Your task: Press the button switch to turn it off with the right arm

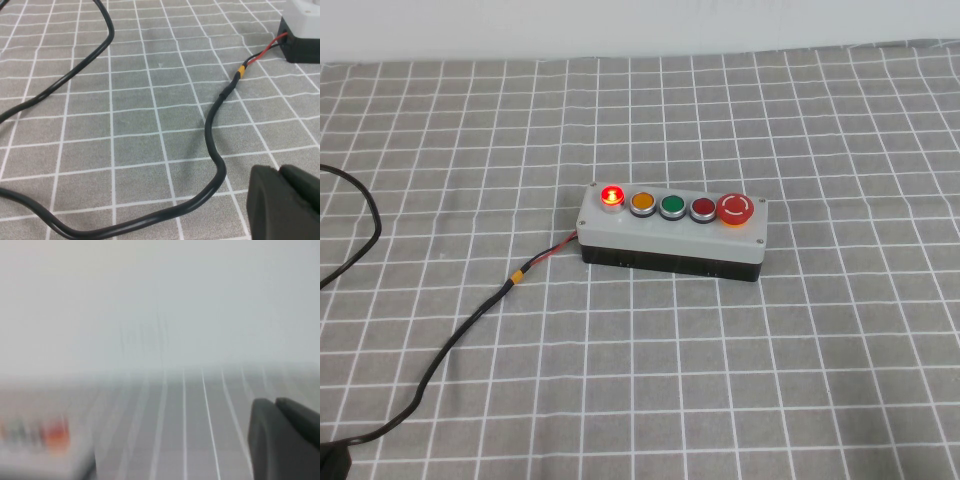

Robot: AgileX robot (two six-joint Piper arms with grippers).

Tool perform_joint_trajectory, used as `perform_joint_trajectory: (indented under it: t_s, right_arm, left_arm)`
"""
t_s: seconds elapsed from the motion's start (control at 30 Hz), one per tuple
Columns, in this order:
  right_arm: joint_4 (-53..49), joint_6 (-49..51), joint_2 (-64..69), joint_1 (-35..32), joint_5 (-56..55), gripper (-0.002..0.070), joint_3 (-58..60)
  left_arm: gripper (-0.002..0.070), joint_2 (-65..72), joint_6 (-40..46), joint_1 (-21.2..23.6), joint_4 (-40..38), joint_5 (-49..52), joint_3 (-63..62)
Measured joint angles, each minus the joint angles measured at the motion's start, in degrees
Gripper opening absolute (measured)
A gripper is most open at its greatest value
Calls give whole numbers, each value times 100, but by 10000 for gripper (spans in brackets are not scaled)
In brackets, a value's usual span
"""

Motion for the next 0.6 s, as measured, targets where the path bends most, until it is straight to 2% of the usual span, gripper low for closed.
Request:
perform_joint_trajectory:
  t_s: [0.3,0.37,0.47,0.6]
  right_arm:
    - [-10,0,0,0,-3180,-16,0]
    - [-10,0,-8,0,-3599,-16,0]
    - [-10,0,-8,0,-3480,-16,-252]
    - [-10,22,-8,0,-2406,-16,-1324]
  left_arm:
    - [-3,0,0,0,0,0,0]
    - [-3,0,0,0,0,0,0]
    - [-3,0,0,0,0,0,0]
    - [-3,0,0,0,0,0,0]
